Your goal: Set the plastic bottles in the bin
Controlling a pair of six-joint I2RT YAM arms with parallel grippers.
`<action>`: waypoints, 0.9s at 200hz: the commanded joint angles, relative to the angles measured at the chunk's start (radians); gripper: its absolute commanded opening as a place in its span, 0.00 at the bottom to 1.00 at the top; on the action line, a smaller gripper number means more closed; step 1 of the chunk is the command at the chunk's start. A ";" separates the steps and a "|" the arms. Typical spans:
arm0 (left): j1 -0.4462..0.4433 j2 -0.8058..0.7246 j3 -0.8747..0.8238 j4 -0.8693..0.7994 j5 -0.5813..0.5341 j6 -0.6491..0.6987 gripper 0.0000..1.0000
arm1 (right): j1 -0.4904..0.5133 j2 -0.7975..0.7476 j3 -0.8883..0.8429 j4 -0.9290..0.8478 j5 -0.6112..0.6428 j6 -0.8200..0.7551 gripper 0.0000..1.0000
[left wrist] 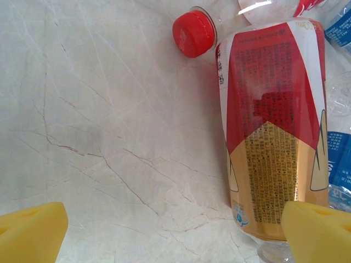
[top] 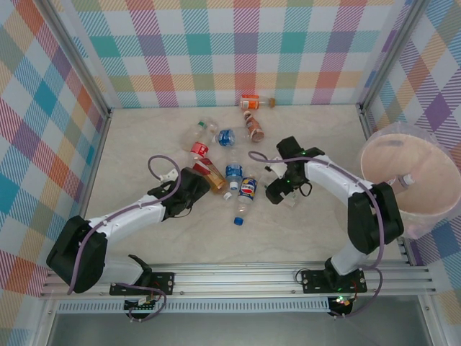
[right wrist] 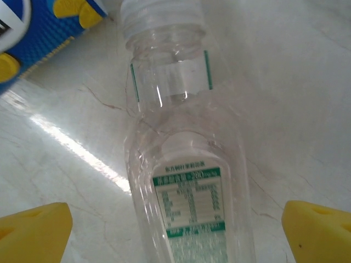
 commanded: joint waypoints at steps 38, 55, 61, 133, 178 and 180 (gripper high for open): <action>0.014 -0.035 -0.021 -0.012 -0.033 -0.026 1.00 | 0.019 0.096 -0.018 0.067 0.106 -0.068 0.88; 0.014 -0.031 -0.018 -0.012 -0.030 -0.027 1.00 | 0.020 0.103 -0.032 0.103 0.105 -0.063 0.83; 0.014 -0.030 -0.018 -0.012 -0.030 -0.028 1.00 | 0.021 0.107 -0.033 0.109 0.102 -0.061 0.82; 0.014 -0.030 -0.016 -0.012 -0.028 -0.030 1.00 | 0.029 0.124 -0.040 0.113 0.077 -0.083 0.67; 0.014 -0.030 -0.016 -0.014 -0.029 -0.030 1.00 | 0.027 -0.013 -0.084 0.171 0.061 -0.078 0.52; 0.014 -0.028 -0.016 -0.015 -0.028 -0.029 1.00 | 0.026 -0.020 -0.086 0.173 0.060 -0.077 0.52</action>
